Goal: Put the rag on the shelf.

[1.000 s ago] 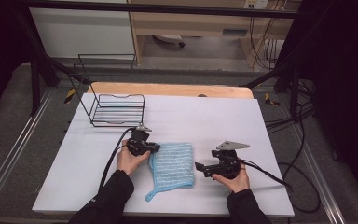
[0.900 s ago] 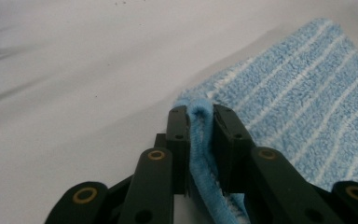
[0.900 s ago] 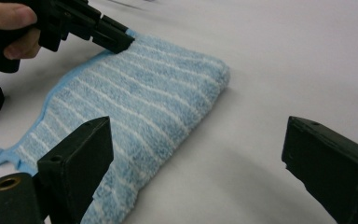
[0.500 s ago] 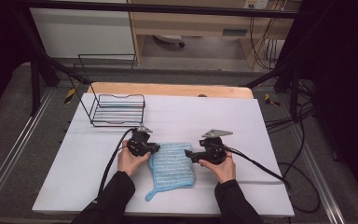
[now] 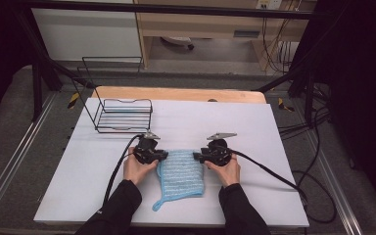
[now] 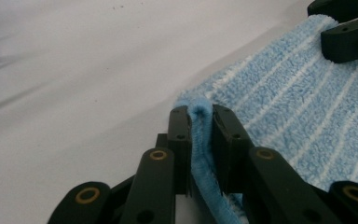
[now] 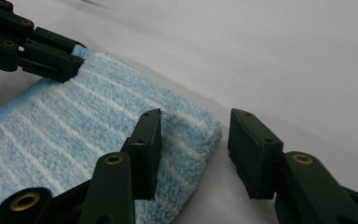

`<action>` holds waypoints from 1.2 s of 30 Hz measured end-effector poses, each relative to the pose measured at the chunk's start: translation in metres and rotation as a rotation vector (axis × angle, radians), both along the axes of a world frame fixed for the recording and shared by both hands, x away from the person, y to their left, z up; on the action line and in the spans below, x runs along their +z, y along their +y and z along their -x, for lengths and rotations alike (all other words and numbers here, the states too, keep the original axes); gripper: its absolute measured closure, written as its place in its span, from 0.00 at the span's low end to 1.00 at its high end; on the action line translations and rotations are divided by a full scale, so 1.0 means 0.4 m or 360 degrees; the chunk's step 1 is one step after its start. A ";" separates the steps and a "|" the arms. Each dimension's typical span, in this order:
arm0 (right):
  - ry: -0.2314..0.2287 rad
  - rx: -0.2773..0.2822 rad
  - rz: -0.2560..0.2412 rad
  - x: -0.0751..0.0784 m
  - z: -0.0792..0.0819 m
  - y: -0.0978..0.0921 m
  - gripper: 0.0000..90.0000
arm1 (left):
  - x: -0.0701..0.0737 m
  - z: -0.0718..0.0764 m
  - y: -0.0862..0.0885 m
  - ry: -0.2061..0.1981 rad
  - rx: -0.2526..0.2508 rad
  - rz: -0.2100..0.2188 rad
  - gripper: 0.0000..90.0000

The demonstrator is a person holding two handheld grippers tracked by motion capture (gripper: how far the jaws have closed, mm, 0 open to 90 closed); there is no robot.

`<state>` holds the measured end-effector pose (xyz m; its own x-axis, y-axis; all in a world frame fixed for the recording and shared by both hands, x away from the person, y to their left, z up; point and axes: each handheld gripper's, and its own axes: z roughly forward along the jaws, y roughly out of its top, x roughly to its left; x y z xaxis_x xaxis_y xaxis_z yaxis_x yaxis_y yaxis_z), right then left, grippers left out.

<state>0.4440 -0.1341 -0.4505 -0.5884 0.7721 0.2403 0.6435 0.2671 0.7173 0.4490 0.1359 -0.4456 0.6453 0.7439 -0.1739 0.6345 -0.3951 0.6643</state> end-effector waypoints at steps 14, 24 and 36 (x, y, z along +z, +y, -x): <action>0.0172 0.0012 -0.0077 0.001 -0.006 0.000 0.88 | 0.005 0.003 0.001 -0.0008 0.0000 0.0002 0.89; 0.0139 0.0011 -0.0120 0.025 0.011 -0.006 0.90 | 0.026 0.014 0.017 -0.0032 0.0017 0.0107 0.92; 0.0030 0.0030 -0.0213 0.066 0.049 -0.015 0.90 | 0.068 0.052 0.035 -0.0130 -0.0002 0.0177 0.92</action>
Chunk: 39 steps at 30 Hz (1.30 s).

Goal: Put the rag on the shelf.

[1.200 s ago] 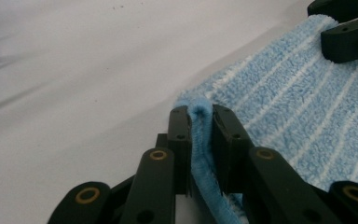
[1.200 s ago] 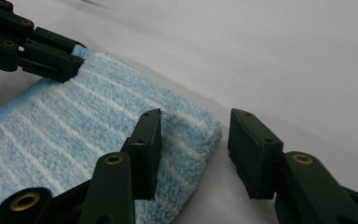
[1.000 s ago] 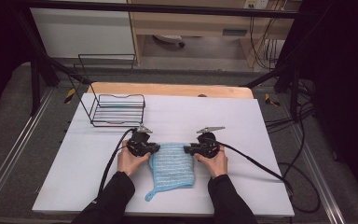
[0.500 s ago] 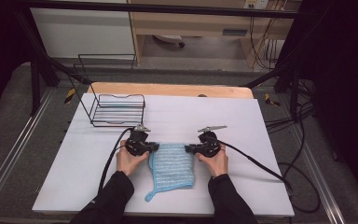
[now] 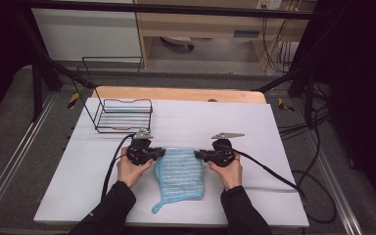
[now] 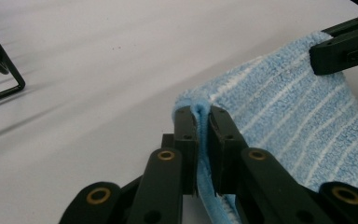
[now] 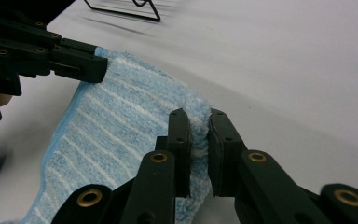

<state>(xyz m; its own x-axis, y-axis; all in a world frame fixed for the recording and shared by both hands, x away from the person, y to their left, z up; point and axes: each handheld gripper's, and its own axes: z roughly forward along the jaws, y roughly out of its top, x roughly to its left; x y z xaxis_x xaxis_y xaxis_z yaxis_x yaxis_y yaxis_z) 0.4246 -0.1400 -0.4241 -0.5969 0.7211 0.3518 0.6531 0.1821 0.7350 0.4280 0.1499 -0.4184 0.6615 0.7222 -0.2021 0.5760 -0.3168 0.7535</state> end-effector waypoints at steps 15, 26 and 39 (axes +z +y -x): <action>-0.0157 0.0028 -0.0042 0.065 0.051 0.003 0.90 | 0.051 0.053 0.022 -0.0119 -0.0014 0.0060 0.92; -0.0283 0.0038 -0.0074 0.106 0.081 0.010 0.91 | 0.095 0.091 0.040 -0.0220 -0.0007 0.0120 0.92; -0.0423 0.0045 -0.0143 0.162 0.105 0.019 0.91 | 0.159 0.121 0.065 -0.0356 0.0021 0.0196 0.92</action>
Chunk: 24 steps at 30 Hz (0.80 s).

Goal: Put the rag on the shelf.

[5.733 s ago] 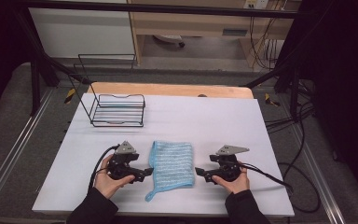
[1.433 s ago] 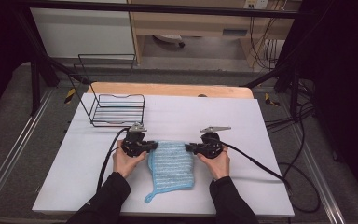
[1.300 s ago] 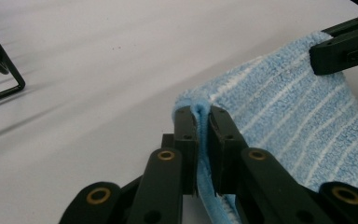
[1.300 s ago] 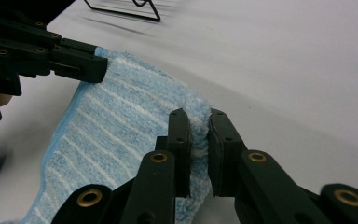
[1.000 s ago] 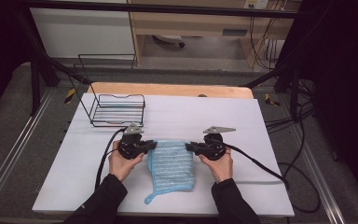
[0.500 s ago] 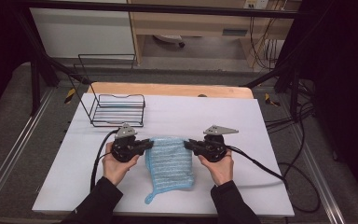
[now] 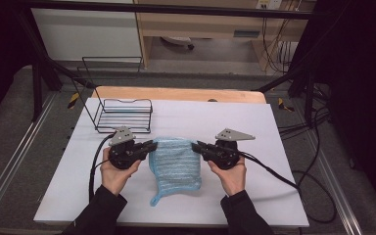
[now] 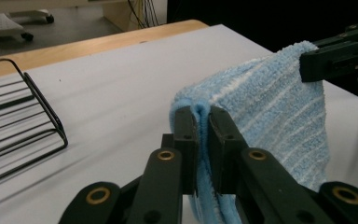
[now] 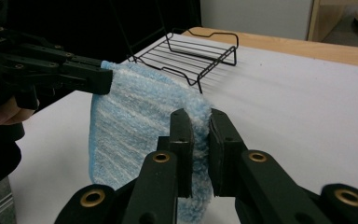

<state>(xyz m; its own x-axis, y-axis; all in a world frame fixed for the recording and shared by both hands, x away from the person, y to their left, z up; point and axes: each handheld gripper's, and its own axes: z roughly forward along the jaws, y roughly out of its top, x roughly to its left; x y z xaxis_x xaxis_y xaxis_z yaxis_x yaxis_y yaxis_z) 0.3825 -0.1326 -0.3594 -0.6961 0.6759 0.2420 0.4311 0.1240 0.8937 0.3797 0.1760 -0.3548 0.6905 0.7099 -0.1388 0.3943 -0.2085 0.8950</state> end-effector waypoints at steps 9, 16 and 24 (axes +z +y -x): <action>-0.0102 0.0000 -0.0030 0.036 0.004 0.031 0.91 | 0.034 0.010 0.033 -0.0077 0.0044 0.0044 0.92; -0.0172 -0.0002 -0.0067 0.059 0.000 0.062 0.91 | 0.062 0.014 0.068 -0.0134 0.0085 0.0107 0.92; -0.0270 0.0006 -0.0085 0.086 -0.006 0.103 0.91 | 0.090 0.020 0.102 -0.0197 0.0129 0.0142 0.92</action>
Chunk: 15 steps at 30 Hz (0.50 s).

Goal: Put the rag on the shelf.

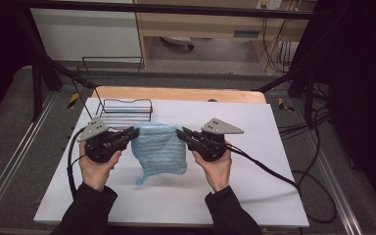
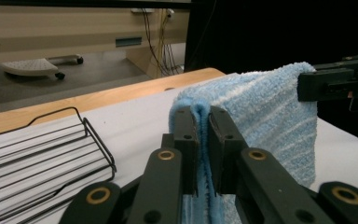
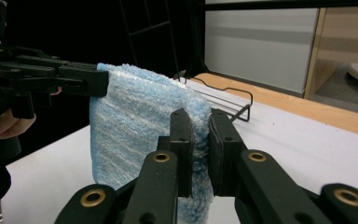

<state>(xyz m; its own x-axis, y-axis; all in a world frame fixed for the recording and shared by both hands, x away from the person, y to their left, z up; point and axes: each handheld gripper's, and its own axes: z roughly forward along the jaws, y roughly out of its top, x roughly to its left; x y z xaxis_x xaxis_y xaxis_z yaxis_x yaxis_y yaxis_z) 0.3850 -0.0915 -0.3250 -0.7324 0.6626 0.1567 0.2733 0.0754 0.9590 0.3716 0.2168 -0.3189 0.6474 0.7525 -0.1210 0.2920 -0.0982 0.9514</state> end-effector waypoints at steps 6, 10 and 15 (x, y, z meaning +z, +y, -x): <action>-0.0043 0.0002 -0.0020 0.017 -0.006 0.021 0.91 | 0.018 0.004 0.022 -0.0049 0.0038 0.0022 0.92; -0.0093 0.0006 -0.0052 0.038 -0.014 0.046 0.92 | 0.034 0.004 0.040 -0.0087 0.0062 0.0046 0.92; -0.0135 0.0007 -0.0069 0.056 -0.021 0.071 0.92 | 0.055 0.003 0.068 -0.0133 0.0096 0.0076 0.92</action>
